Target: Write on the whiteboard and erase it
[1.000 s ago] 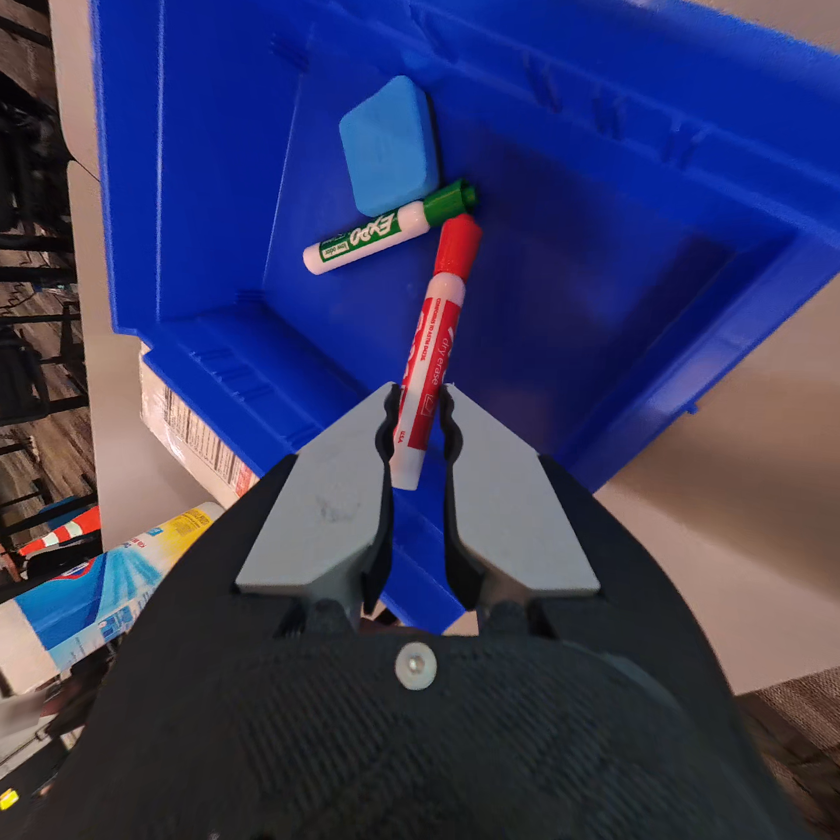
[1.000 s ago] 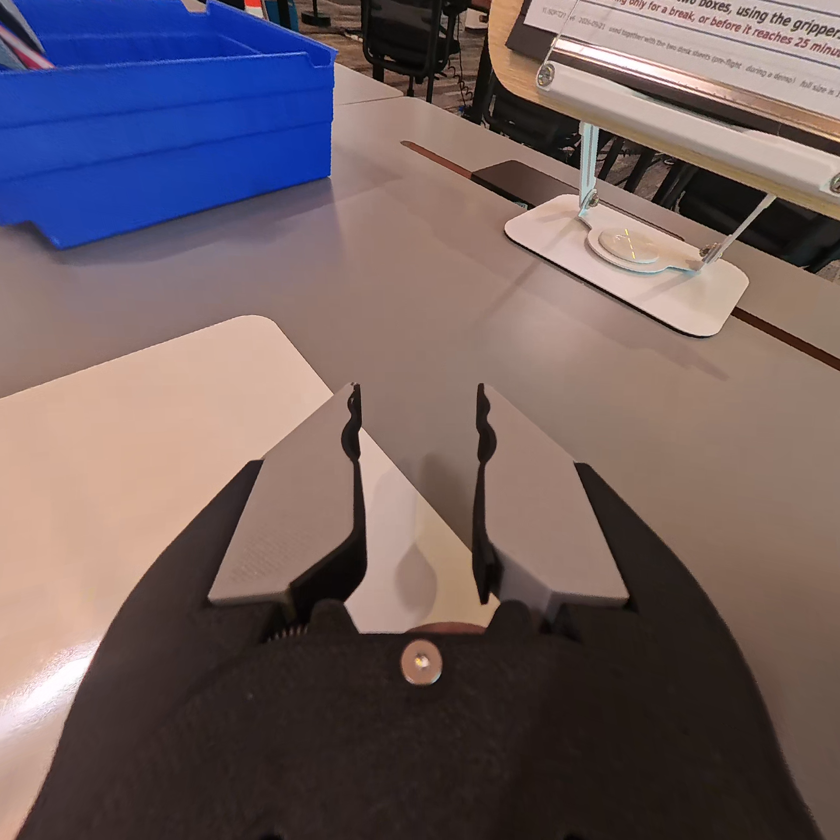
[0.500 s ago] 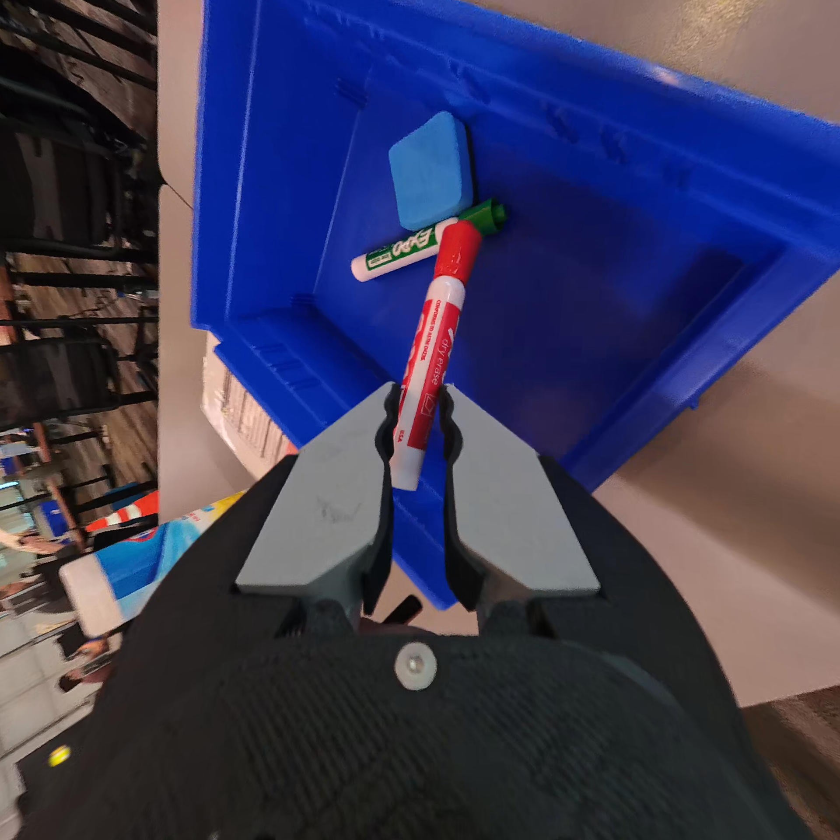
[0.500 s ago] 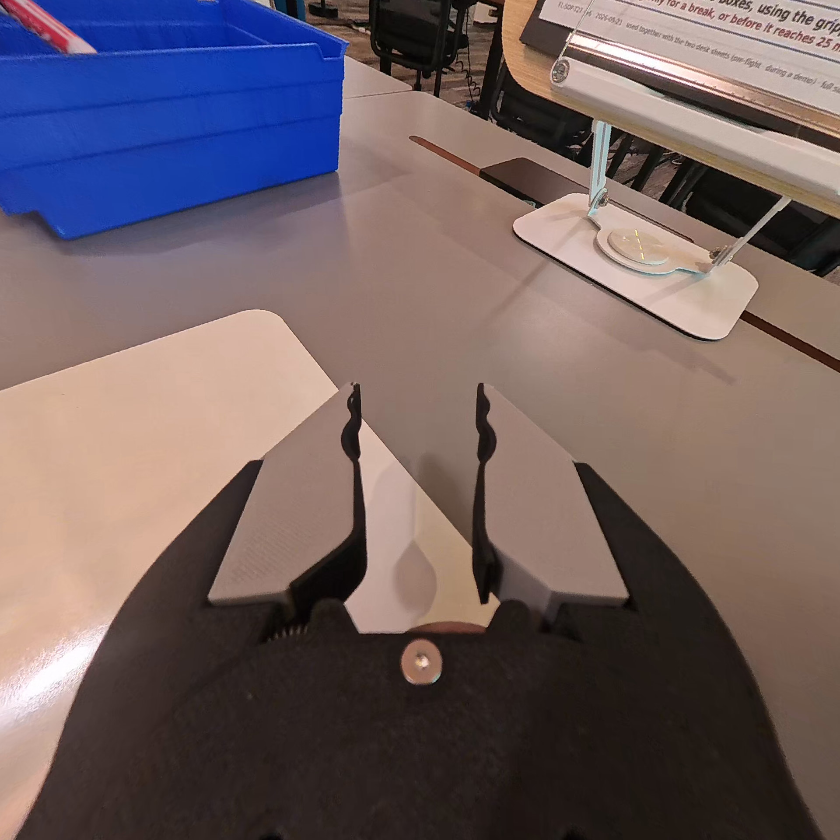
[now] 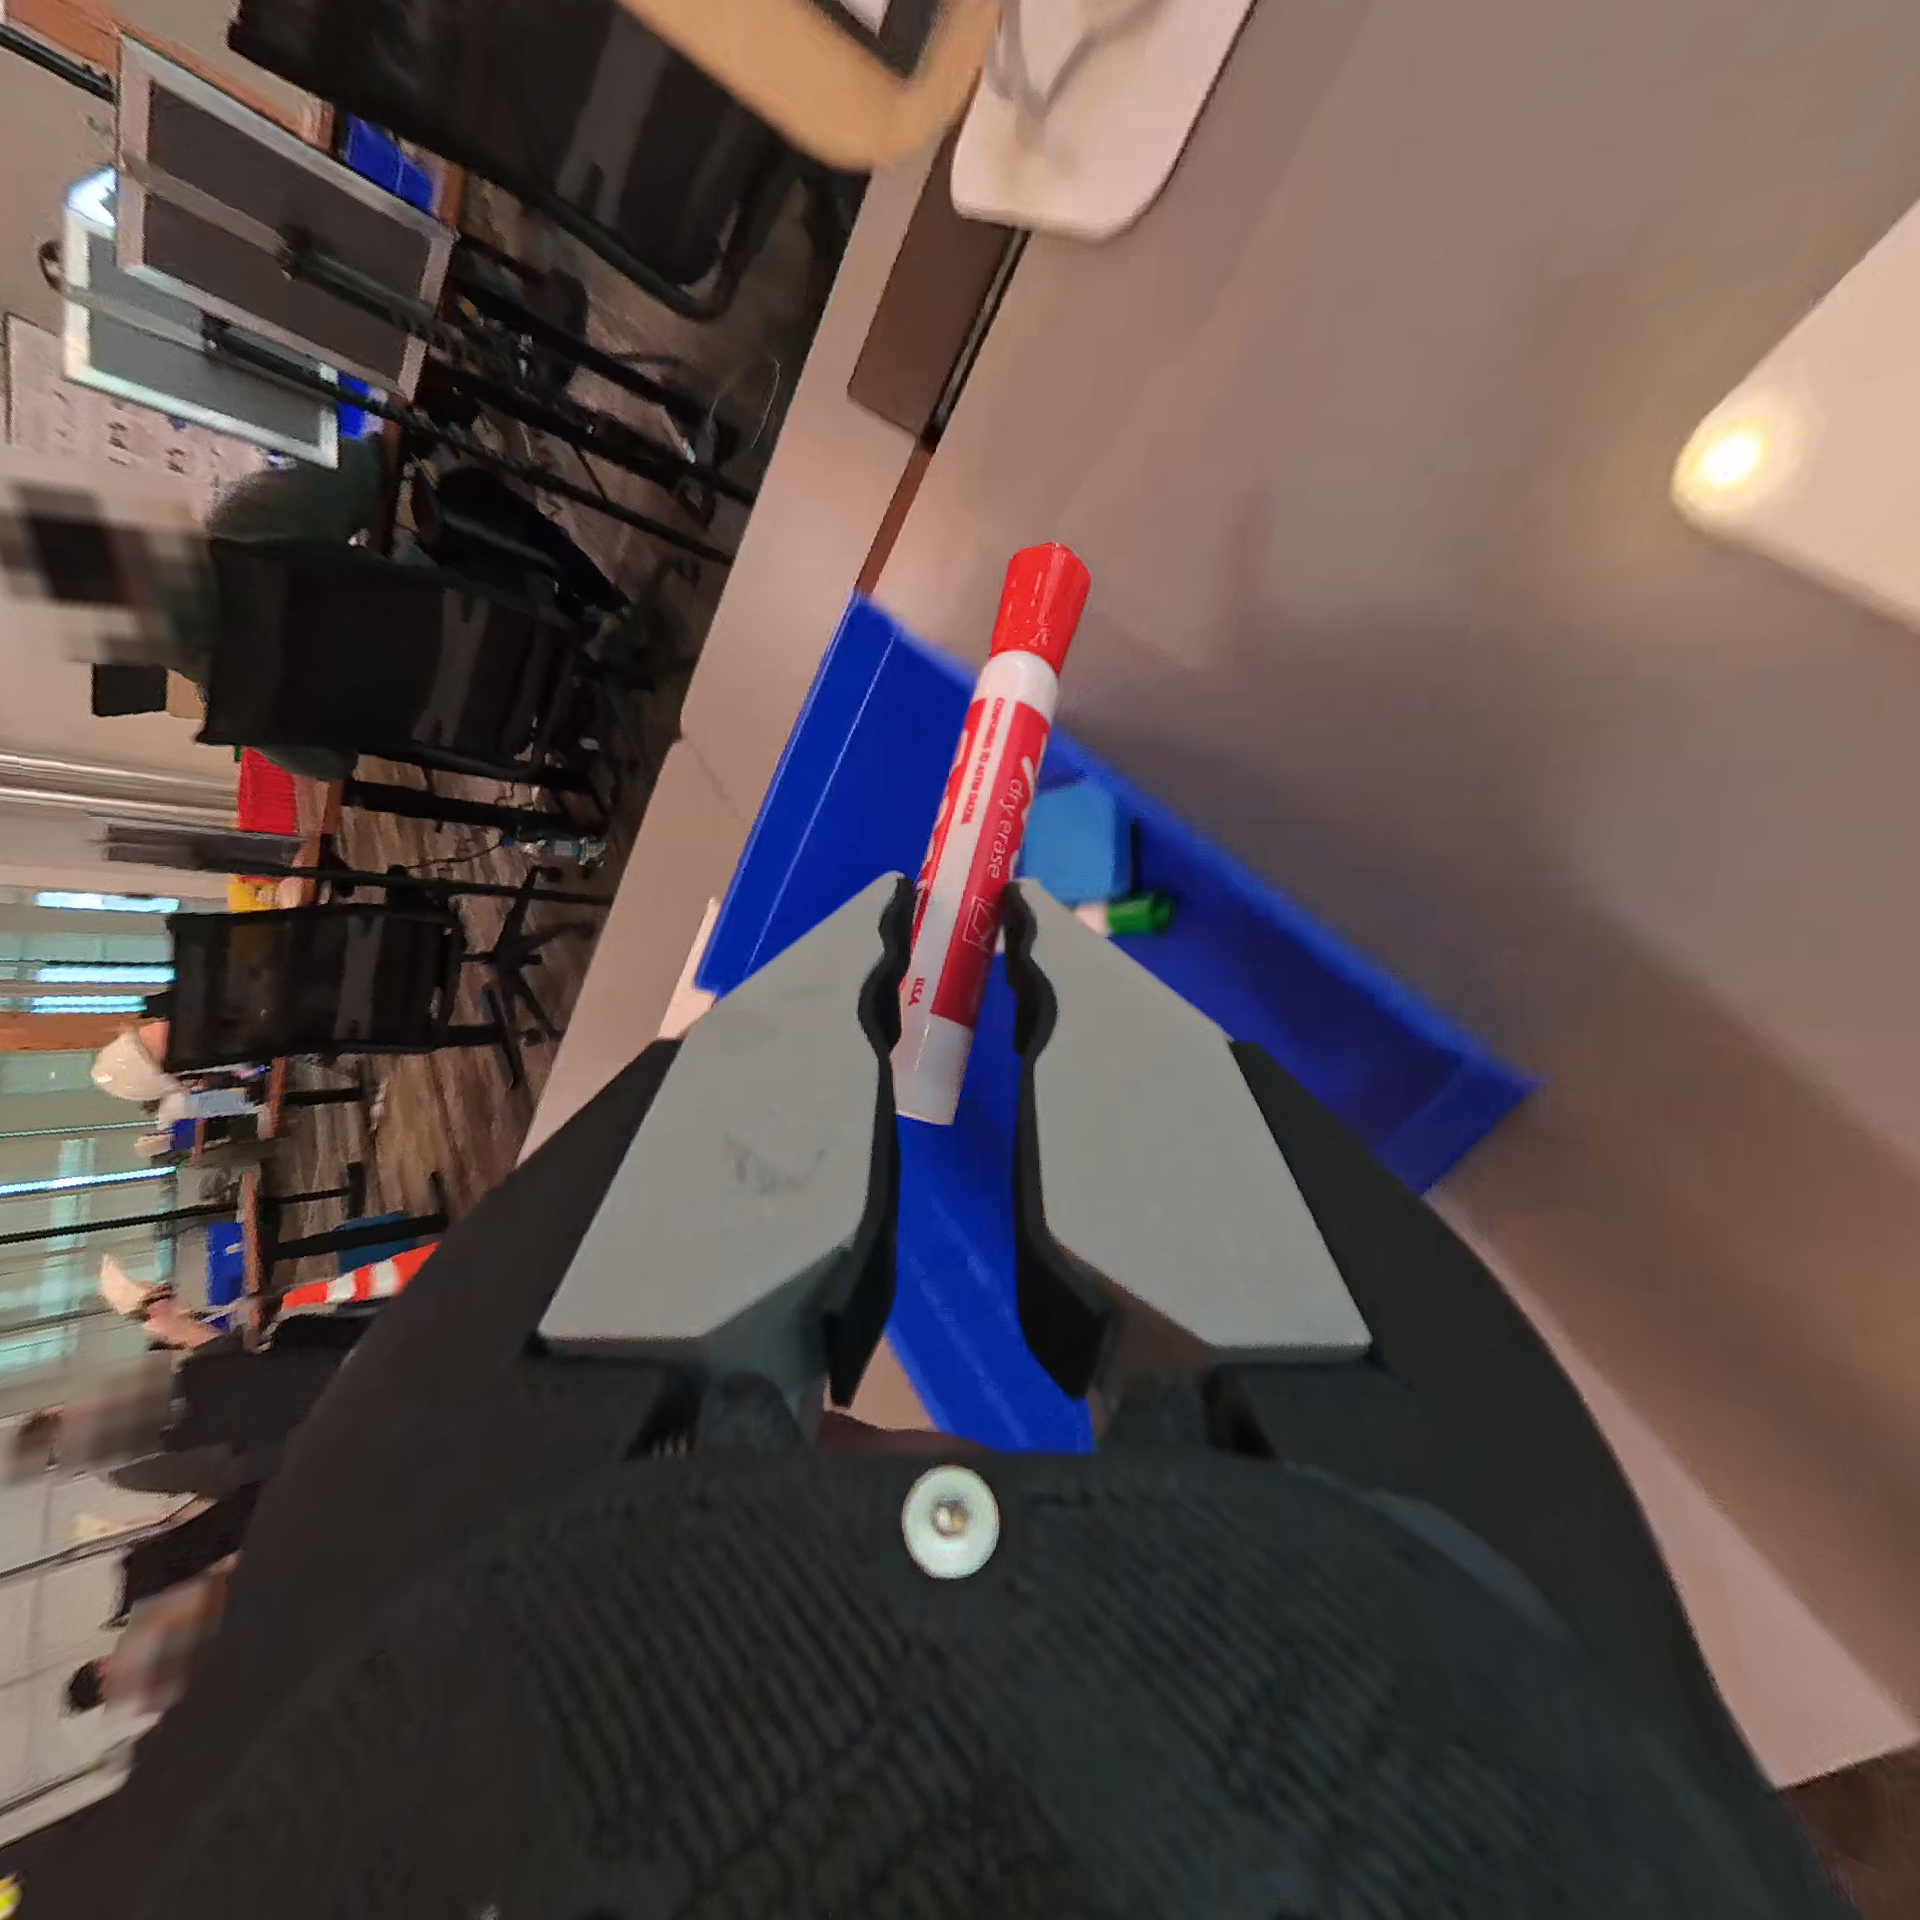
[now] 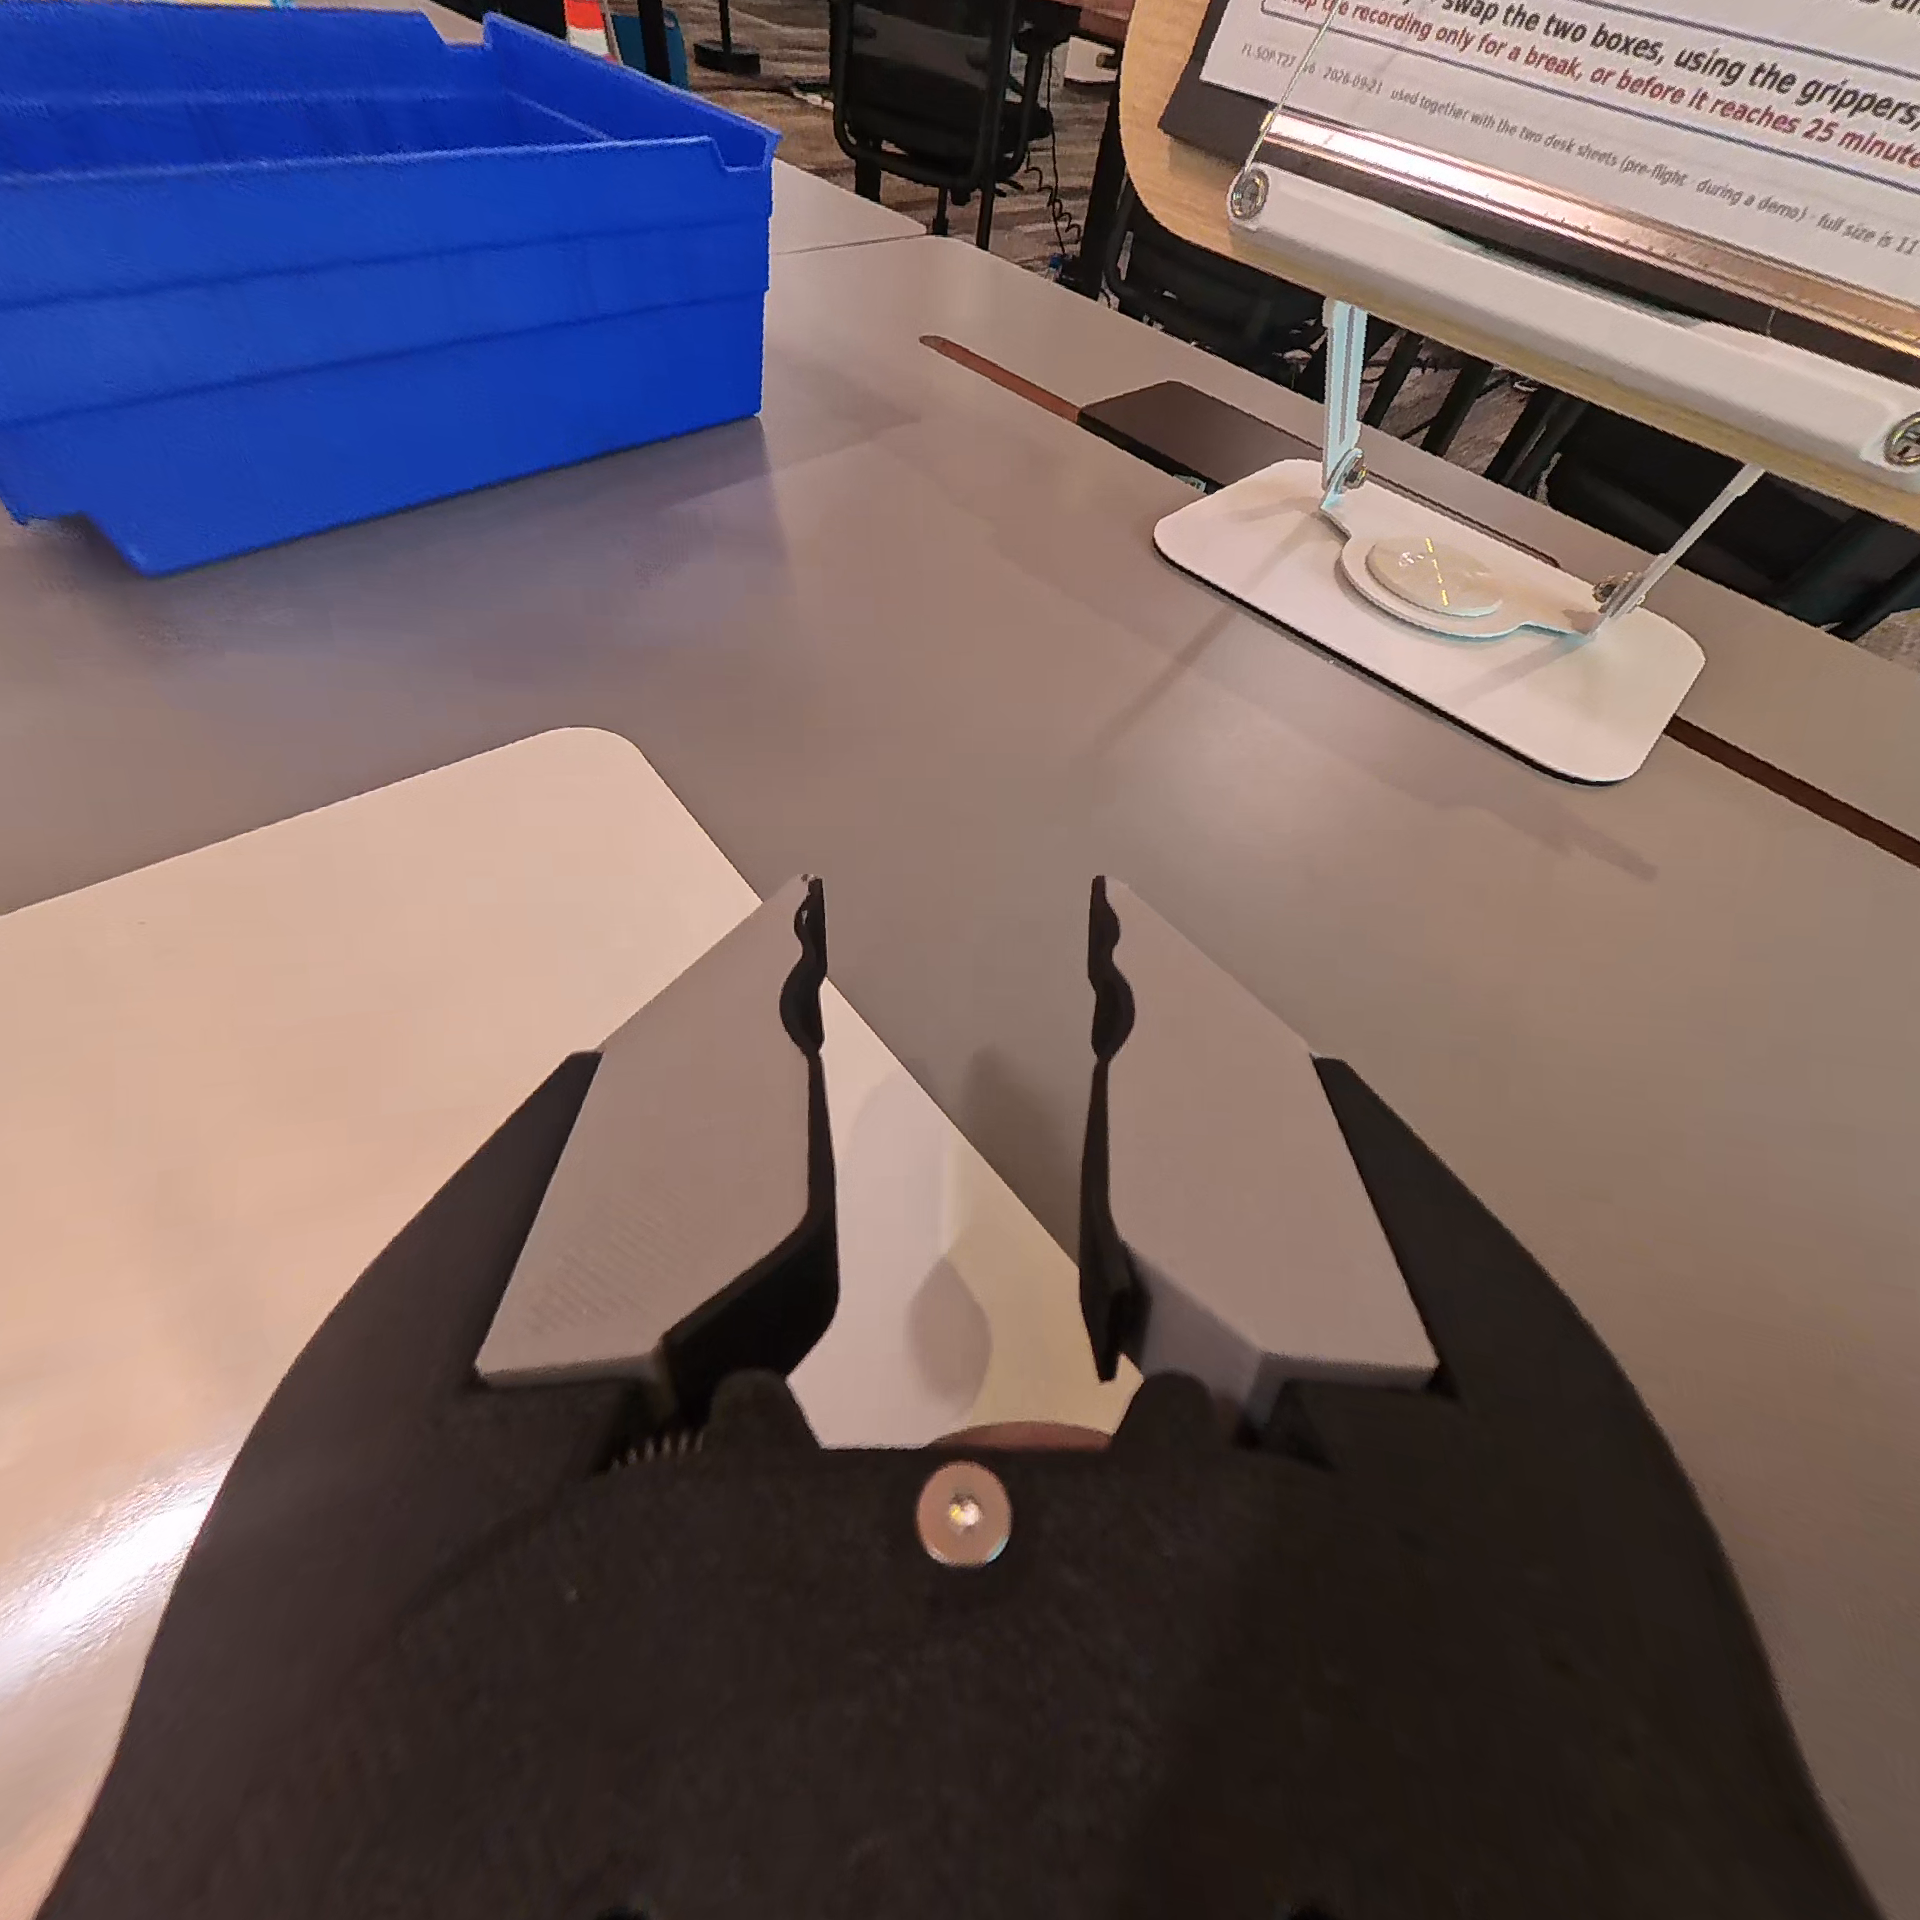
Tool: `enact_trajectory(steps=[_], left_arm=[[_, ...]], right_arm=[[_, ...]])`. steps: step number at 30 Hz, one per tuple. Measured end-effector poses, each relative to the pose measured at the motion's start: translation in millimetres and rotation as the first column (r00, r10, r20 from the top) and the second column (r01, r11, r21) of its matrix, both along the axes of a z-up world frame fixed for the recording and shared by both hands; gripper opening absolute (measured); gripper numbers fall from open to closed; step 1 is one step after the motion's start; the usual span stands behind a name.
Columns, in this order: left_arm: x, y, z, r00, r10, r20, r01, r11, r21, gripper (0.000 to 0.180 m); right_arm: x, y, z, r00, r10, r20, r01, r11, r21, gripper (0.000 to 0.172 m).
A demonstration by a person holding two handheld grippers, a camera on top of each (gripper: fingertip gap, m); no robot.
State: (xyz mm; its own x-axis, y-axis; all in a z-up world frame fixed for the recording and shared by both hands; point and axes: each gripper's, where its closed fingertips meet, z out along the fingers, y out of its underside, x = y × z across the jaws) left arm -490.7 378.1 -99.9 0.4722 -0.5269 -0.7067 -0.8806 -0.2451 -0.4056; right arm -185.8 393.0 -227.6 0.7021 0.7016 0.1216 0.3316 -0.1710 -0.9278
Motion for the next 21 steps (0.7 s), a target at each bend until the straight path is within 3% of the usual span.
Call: enact_trajectory(steps=[3,6,11,16,21], left_arm=[[52.7,-0.5,1.2,0.993,-0.059,0.100,0.060,0.998,-0.007,0.015],[111.7,5.0,-17.7,0.971,-0.095,0.220,0.110,0.992,-0.055,0.015],[177.4,39.9,-86.8,0.926,0.018,0.378,0.055,0.982,-0.181,0.015],[203.5,70.0,-155.3,0.933,0.094,0.346,0.008,0.959,-0.284,0.013],[213.7,75.8,-183.6,0.936,0.132,0.325,-0.009,0.935,-0.355,0.014]], right_arm=[[1.3,0.4,2.2,1.000,-0.007,0.003,0.007,1.000,0.014,0.048],[6.6,3.1,6.1,1.000,-0.030,-0.004,0.031,0.999,0.028,0.048],[18.3,10.5,11.2,0.997,-0.066,-0.048,0.067,0.998,0.023,0.047],[25.2,15.7,9.0,0.994,-0.084,-0.069,0.083,0.997,-0.006,0.047],[27.2,15.7,14.0,0.993,-0.086,-0.086,0.086,0.996,0.003,0.047]])
